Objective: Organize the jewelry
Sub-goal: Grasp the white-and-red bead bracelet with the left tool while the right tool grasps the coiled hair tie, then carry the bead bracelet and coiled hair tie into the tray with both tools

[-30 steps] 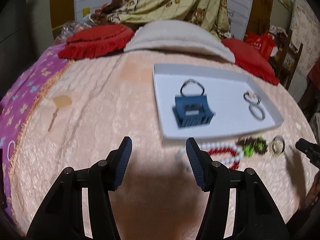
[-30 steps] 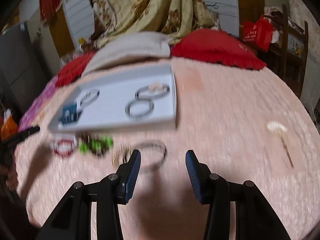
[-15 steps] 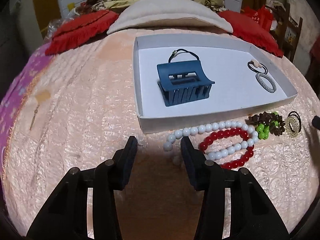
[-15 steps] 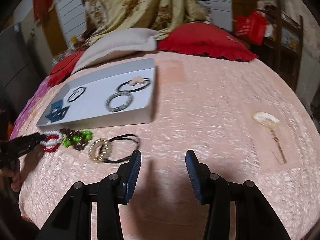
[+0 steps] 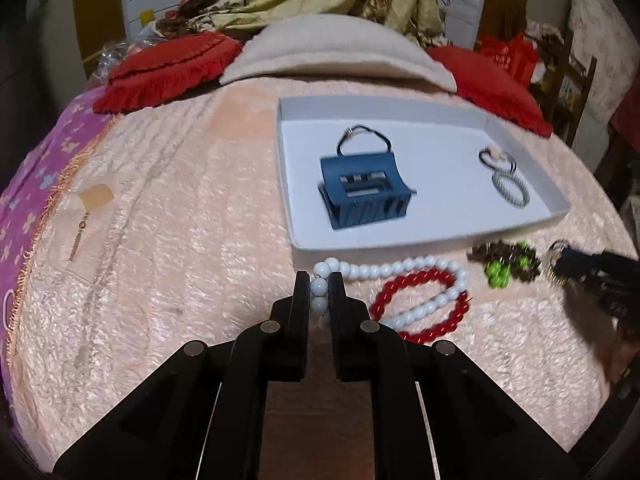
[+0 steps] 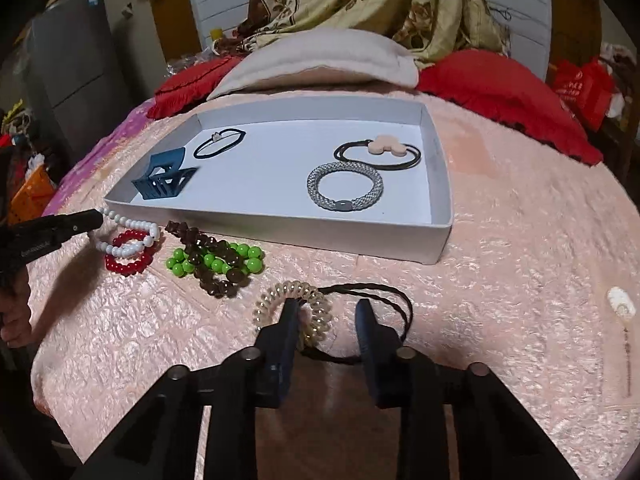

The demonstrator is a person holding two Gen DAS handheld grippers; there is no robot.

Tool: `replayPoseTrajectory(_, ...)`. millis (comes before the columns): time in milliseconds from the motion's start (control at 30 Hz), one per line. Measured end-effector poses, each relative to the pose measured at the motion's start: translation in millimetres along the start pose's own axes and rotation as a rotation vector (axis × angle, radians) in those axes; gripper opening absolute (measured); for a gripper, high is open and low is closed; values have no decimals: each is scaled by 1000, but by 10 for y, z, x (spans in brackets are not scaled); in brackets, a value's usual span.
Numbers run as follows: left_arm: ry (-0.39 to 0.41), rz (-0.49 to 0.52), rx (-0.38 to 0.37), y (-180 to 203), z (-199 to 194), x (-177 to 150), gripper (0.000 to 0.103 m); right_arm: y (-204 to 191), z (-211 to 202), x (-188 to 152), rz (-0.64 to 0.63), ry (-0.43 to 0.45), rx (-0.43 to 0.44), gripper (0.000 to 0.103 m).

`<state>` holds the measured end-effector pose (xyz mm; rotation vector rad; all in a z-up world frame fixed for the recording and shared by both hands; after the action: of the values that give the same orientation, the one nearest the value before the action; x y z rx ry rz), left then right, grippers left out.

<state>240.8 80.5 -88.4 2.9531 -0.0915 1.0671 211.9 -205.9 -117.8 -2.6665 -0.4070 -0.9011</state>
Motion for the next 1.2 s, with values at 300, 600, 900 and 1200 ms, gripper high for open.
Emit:
replayPoseTrajectory(300, 28, -39, -28, -78, -110, 82, 8, -98, -57, 23, -25, 21, -3, 9)
replayPoseTrajectory(600, 50, -65, -66, -46, -214, 137, 8, -51, -373, 117, 38, 138, 18, 9)
replayPoseTrajectory(900, 96, -93, -137, 29, -395, 256, 8, -103, -396, 87, 26, 134, -1, 9)
replayPoseTrajectory(1200, 127, -109, -186, 119, -558, 385, 8, -174, -439, 108, 14, 159, 1, 9)
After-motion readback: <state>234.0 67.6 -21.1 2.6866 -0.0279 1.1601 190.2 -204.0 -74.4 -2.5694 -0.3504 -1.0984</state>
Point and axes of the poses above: each gripper's, at about its wrist camera, not at the fingertips, and z roughly the way its jaws point, y to its right, x to its top, the point moved 6 cm from there along z, roughly the way its jaws point, and after that the axes turned 6 degrees about x, right-handed, at the moved point
